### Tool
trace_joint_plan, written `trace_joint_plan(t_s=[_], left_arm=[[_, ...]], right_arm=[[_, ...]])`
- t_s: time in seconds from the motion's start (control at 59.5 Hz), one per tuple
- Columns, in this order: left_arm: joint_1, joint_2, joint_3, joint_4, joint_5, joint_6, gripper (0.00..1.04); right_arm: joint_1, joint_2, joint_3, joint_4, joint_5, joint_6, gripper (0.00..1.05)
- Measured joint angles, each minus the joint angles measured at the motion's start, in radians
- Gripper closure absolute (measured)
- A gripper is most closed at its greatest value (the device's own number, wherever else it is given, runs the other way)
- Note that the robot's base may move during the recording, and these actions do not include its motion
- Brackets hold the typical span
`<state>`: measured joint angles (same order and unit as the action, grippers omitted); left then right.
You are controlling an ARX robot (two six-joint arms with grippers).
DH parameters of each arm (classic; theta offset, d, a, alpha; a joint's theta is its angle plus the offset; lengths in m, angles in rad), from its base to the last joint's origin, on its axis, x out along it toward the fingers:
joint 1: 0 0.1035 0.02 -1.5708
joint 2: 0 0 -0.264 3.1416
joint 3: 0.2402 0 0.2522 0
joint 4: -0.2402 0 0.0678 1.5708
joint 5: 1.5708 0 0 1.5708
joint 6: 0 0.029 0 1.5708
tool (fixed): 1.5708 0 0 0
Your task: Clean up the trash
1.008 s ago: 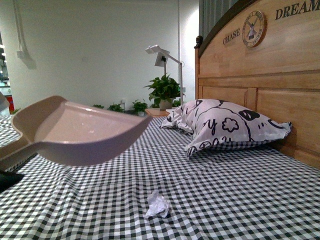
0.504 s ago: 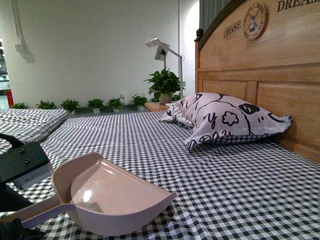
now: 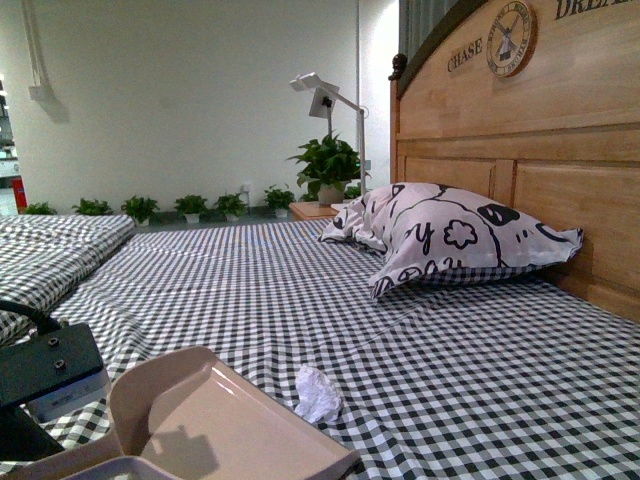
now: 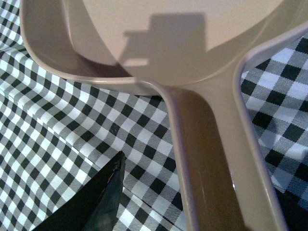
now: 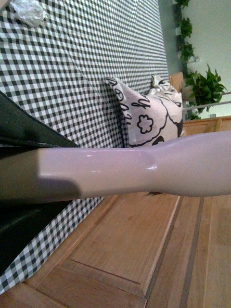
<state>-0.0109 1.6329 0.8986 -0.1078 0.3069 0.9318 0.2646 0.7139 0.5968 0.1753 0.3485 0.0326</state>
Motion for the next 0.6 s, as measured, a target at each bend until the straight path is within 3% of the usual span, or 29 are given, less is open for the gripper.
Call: trace_joint_plan(t_s=[0.605], left_arm=[[0.031,-0.001,0.040,-0.097,0.011,0.050,0.42]], right_arm=[[0.000,0.000,0.000,0.000,0.000,0.000,0.84]])
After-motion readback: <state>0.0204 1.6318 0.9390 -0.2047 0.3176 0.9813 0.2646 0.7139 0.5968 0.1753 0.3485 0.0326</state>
